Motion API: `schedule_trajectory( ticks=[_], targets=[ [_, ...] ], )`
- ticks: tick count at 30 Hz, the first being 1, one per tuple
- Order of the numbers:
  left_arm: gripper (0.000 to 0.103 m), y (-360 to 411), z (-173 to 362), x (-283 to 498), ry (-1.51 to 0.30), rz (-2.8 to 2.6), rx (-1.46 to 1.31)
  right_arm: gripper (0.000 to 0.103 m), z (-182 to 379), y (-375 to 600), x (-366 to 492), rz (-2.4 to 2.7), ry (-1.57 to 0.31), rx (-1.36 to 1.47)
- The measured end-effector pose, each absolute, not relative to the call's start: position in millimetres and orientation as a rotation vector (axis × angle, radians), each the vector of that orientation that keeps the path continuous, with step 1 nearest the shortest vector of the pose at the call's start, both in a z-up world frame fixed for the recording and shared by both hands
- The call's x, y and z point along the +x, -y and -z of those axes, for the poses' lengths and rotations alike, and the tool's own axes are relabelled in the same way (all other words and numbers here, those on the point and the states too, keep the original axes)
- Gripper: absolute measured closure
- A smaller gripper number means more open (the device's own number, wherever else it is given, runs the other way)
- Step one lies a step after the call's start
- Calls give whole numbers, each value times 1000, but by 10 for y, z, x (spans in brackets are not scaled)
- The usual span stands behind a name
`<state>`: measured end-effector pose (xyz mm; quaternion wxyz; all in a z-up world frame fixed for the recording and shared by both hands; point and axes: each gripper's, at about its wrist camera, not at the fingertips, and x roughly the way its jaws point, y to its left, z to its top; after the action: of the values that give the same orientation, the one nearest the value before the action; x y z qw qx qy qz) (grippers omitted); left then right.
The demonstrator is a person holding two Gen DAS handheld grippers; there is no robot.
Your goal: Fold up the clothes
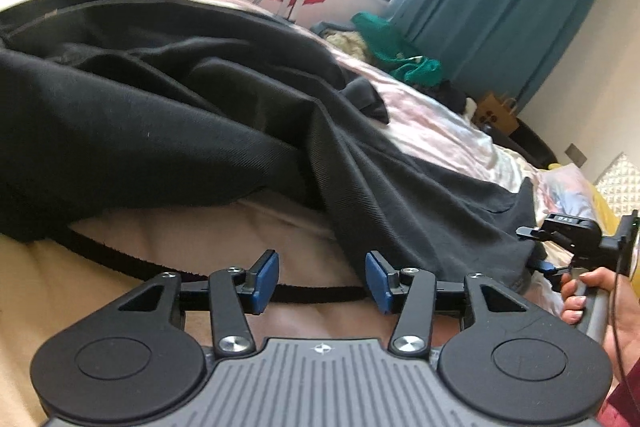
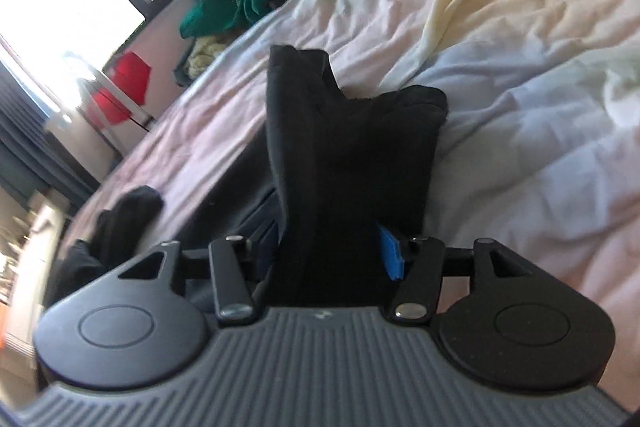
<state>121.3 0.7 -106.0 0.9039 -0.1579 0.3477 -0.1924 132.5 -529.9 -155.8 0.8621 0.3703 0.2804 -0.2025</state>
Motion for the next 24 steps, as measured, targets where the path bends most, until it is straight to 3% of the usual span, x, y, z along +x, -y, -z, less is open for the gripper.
schedule_trajectory(
  ticks=[3, 4, 5, 6, 12, 17, 19, 24],
  targets=[
    [52, 5, 1119, 1297, -732, 392, -341, 48, 1634, 5224, 1466, 444, -592, 716],
    [52, 9, 1139, 1325, -736, 390, -346, 60, 1641, 5190, 1509, 451, -593, 677],
    [52, 13, 1159, 1353, -740, 387, -351, 85, 1647, 5157, 1560, 458, -599, 634],
    [52, 16, 1176, 1379, -743, 386, -357, 91, 1644, 5149, 1583, 462, -599, 625],
    [52, -136, 1154, 1413, -707, 393, -445, 96, 1434, 5268, 1480, 462, -437, 756],
    [34, -652, 1041, 1248, -734, 339, -654, 97, 1023, 5257, 1229, 465, -231, 719],
    [20, -952, 1018, 1162, -731, 295, -786, 97, 915, 5284, 1101, 474, -150, 720],
    [15, -1660, 1257, 1199, -762, 114, -1125, 97, 964, 5351, 1041, 488, -173, 729]
  ],
)
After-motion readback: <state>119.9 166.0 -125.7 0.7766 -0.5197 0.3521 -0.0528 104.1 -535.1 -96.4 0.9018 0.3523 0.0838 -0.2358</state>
